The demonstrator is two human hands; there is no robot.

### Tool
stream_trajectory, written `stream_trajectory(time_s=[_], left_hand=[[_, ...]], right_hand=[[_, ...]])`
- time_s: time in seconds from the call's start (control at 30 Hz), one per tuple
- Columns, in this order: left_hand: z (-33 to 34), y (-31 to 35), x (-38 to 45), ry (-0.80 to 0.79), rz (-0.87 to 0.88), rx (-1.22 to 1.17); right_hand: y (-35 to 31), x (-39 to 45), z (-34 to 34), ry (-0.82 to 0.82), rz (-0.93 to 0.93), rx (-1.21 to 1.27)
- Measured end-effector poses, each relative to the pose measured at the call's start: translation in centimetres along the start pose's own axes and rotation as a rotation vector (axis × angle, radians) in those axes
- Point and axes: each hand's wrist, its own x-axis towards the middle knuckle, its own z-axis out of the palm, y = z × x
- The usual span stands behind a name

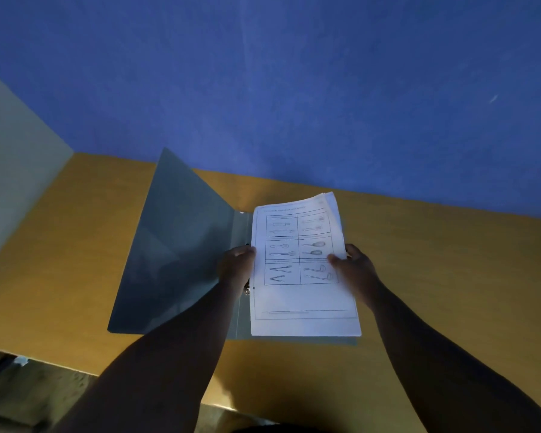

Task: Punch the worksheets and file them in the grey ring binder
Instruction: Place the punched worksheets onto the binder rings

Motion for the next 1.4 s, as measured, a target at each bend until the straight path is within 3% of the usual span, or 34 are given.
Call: stream_trajectory(time_s=[0.53, 0.67, 0.77, 1.03, 1.4], left_hand=[[0.0, -1.7, 1.5, 0.106, -0.142, -0.094], [0.2, -1.6, 1.6, 0.121, -0.127, 0.000], [0.1, -1.6, 1.5, 0.115, -0.111, 0.095], [0.2, -1.2, 1.9, 0.074, -0.147, -0.007], [0.3, -0.7, 1.3, 0.015, -0.166, 0.081]], right_hand=[[0.6, 1.1, 1.8, 0.035, 0.024, -0.066], [0.6, 1.2, 2.0, 0.045, 0.028, -0.050], [0.6, 1.3, 2.1, 0.050, 0.030, -0.042], [0.9, 1.5, 2.0, 0.074, 0.036, -0.025], [1.3, 1.6, 1.6, 0.083, 0.028, -0.027]])
